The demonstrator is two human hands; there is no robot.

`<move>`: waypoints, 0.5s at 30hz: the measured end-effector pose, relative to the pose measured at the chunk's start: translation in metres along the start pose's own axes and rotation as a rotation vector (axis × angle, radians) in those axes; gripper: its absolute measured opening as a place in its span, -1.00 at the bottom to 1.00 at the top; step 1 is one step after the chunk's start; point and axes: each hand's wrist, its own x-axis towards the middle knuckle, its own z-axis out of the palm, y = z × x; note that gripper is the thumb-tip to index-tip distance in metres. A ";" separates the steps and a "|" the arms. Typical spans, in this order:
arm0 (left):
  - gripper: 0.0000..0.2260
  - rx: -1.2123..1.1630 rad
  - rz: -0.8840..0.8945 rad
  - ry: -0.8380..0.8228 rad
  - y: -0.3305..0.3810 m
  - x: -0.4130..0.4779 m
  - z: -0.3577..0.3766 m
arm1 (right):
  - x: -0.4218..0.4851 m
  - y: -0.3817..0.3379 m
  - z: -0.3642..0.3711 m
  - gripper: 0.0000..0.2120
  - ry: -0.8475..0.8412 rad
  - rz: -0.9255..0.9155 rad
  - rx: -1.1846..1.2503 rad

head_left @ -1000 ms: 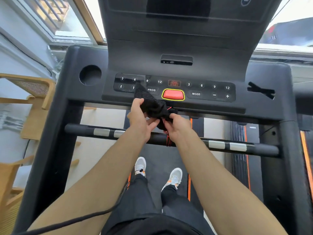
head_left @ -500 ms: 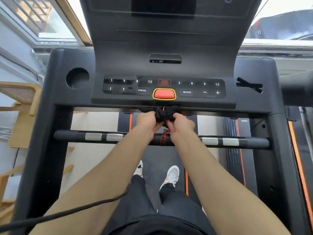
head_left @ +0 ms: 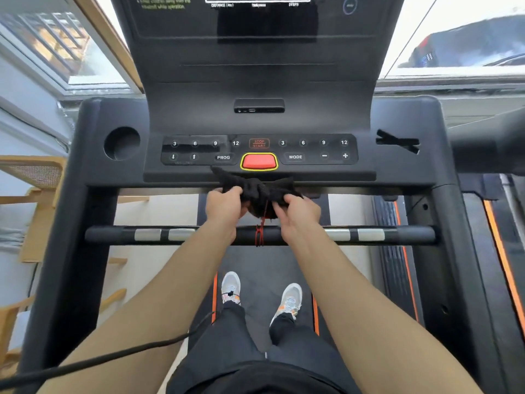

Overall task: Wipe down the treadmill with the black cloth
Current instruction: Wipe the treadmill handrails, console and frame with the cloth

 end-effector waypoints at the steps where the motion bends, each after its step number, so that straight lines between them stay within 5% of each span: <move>1: -0.90 0.032 0.074 0.089 0.007 -0.001 -0.008 | -0.005 0.005 0.002 -0.80 -0.049 -0.003 -0.093; 3: -0.96 0.060 0.224 0.162 0.029 -0.010 -0.017 | -0.017 0.013 0.004 -0.76 -0.076 -0.065 -0.344; 5: -0.90 0.111 0.345 0.031 0.050 -0.033 -0.007 | -0.028 0.010 0.001 -0.76 -0.047 -0.208 -0.482; 8: -0.80 0.263 0.524 -0.236 0.068 -0.072 0.038 | -0.051 -0.026 -0.013 -0.80 -0.191 -0.406 -0.355; 11: -0.69 0.250 0.419 -0.436 0.075 -0.100 0.097 | -0.066 -0.080 -0.046 -0.66 -0.380 -0.469 -0.152; 15: -0.46 0.274 0.153 -0.656 0.069 -0.128 0.161 | -0.048 -0.142 -0.106 -0.71 -0.379 -0.557 -0.287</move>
